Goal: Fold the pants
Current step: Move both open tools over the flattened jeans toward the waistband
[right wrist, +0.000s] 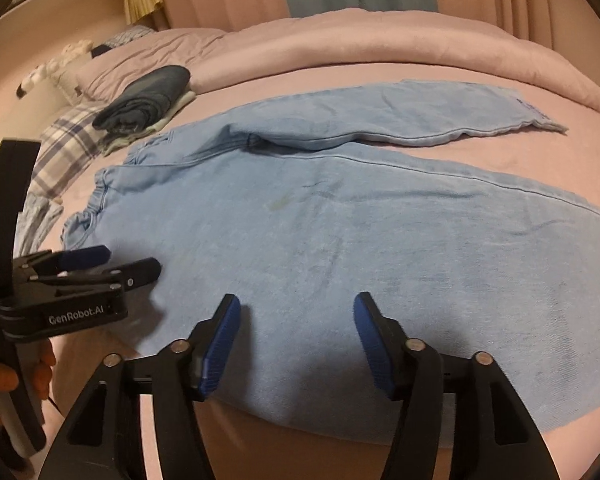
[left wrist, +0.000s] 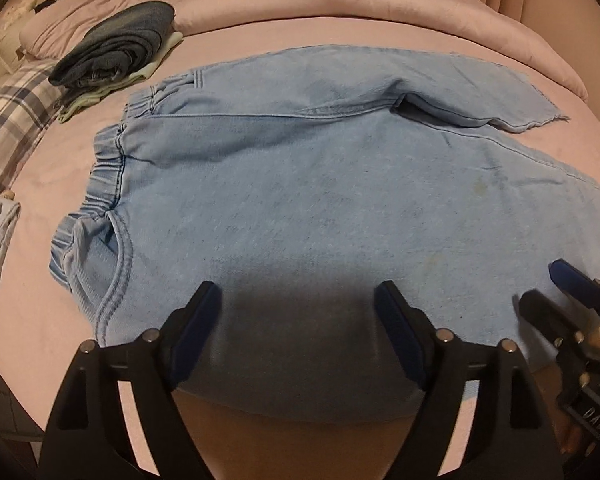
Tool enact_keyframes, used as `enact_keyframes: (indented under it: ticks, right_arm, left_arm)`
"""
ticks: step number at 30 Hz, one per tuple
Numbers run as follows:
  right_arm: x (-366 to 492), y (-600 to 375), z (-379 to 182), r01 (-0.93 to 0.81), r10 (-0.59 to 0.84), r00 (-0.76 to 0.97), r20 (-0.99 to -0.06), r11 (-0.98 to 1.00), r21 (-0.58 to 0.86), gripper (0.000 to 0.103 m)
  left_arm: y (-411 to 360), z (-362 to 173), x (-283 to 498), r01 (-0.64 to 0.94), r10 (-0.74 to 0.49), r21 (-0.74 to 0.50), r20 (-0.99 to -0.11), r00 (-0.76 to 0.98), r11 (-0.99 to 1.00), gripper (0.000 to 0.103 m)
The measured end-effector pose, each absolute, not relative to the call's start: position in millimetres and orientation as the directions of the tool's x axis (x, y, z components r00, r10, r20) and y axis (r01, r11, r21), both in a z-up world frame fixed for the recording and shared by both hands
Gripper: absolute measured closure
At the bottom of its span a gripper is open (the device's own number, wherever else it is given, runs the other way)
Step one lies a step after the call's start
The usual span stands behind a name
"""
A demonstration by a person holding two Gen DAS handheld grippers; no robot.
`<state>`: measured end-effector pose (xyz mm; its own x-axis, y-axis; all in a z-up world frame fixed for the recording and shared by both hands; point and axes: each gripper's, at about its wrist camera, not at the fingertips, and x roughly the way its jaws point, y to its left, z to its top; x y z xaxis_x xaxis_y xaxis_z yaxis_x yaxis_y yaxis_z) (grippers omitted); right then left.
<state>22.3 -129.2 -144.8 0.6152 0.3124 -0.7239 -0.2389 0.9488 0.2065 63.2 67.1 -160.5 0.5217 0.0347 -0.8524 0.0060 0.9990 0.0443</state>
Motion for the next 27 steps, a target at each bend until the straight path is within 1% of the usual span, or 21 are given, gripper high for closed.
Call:
enact_keyframes:
  ticks: [2,7,27]
  right_arm:
    - [20.3,-124.9,-145.1,-0.245,0.298,0.619,-0.727,0.952,0.182,0.036]
    - [16.1,-120.5,-146.9,-0.256,0.276,0.626,-0.730,0.956,0.141,0.033]
    - [8.6,-125.1,-142.8,-0.233,0.304,0.595,-0.744,0.951,0.202,0.032]
  left_arm:
    - [66.2,-161.1,61.6,0.005,0.031,0.039,-0.853,0.521,0.999,0.020]
    - [66.5,-161.9,58.5,0.015,0.030,0.044,-0.852,0.523,0.999,0.019]
    - [66.2,-156.4,38.0,0.058,0.019,0.054,-0.876,0.483,0.997,0.018]
